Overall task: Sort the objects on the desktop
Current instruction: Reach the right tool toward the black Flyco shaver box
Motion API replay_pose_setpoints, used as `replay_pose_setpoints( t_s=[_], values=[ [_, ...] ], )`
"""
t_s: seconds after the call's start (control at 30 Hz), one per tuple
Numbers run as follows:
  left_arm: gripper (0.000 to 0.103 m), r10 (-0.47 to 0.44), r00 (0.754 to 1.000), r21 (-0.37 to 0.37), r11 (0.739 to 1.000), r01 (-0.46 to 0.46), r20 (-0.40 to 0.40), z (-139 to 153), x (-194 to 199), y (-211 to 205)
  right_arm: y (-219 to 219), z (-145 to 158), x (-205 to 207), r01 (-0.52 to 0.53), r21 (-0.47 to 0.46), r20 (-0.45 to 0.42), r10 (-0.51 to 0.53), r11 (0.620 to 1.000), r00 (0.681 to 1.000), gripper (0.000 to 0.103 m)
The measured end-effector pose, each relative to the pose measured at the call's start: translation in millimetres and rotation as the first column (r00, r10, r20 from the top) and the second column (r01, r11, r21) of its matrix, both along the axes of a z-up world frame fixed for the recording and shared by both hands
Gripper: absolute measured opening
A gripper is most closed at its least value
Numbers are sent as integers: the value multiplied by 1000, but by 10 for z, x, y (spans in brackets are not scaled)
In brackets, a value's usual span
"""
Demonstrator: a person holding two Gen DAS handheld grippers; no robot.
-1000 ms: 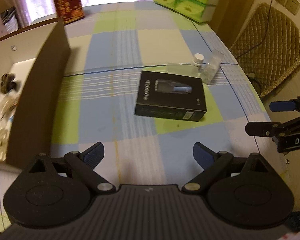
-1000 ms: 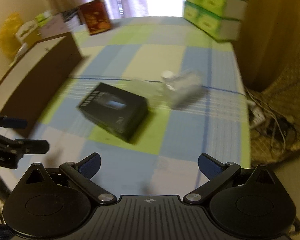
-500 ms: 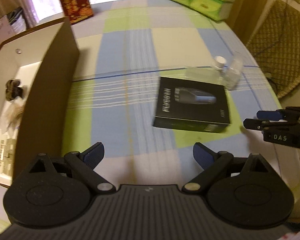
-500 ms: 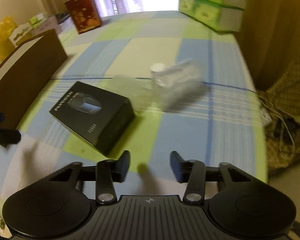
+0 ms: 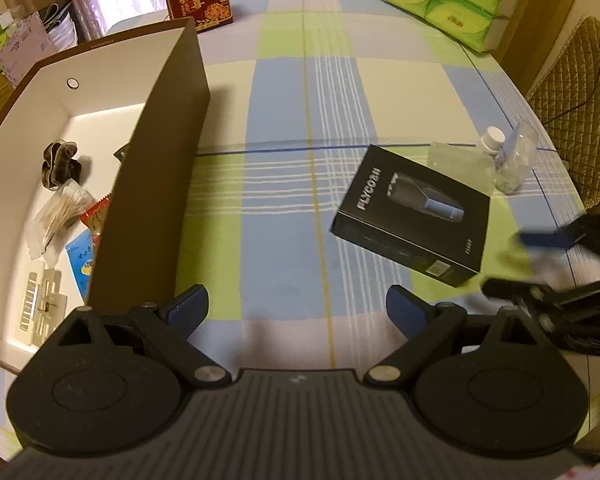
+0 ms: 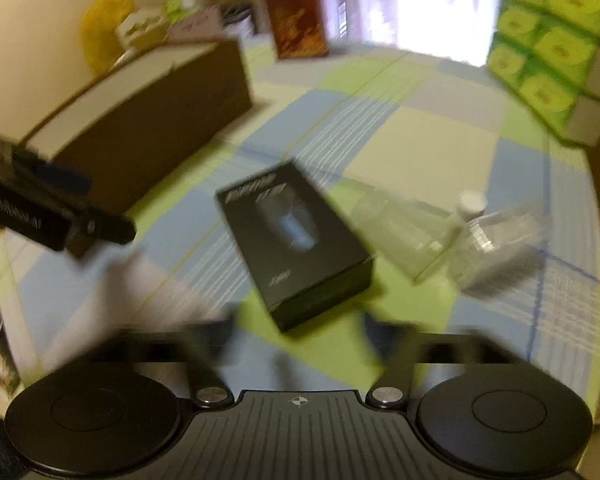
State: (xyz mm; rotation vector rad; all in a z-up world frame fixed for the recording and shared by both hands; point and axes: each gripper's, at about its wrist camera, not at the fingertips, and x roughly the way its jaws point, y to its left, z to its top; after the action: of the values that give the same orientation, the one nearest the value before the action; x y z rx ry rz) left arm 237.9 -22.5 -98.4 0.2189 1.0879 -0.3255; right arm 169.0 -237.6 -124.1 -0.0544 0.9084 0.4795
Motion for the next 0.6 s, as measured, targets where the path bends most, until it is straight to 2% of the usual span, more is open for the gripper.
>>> replay_pose_setpoints(
  t_s=[0.03, 0.2, 0.33, 0.4, 0.43, 0.5, 0.6],
  values=[
    [94, 1, 1000, -1, 1000, -1, 3, 6, 23, 19, -25, 39, -17, 5, 19, 38, -5, 1000, 999, 99],
    [94, -4, 1000, 0, 1000, 4, 15, 22, 144, 51, 35, 11, 78, -107, -5, 93, 107, 994, 990, 99],
    [94, -8, 1000, -1, 1000, 8, 13, -2, 241, 41, 123, -191, 212, -199, -68, 95, 205, 978, 974, 98],
    [94, -6, 1000, -2, 1000, 6, 9, -14, 287, 39, 150, -271, 269, -214, -79, 91, 221, 973, 971, 98],
    [94, -6, 1000, -2, 1000, 7, 8, -19, 304, 39, 157, -291, 283, -222, -77, 93, 229, 972, 969, 96],
    [94, -9, 1000, 1, 1000, 9, 5, -34, 334, 33, 179, -337, 342, -237, -79, 94, 244, 968, 965, 82],
    [94, -13, 1000, 8, 1000, 13, -1, -63, 359, 14, 190, -343, 297, -231, -92, 104, 240, 969, 965, 80]
  ],
)
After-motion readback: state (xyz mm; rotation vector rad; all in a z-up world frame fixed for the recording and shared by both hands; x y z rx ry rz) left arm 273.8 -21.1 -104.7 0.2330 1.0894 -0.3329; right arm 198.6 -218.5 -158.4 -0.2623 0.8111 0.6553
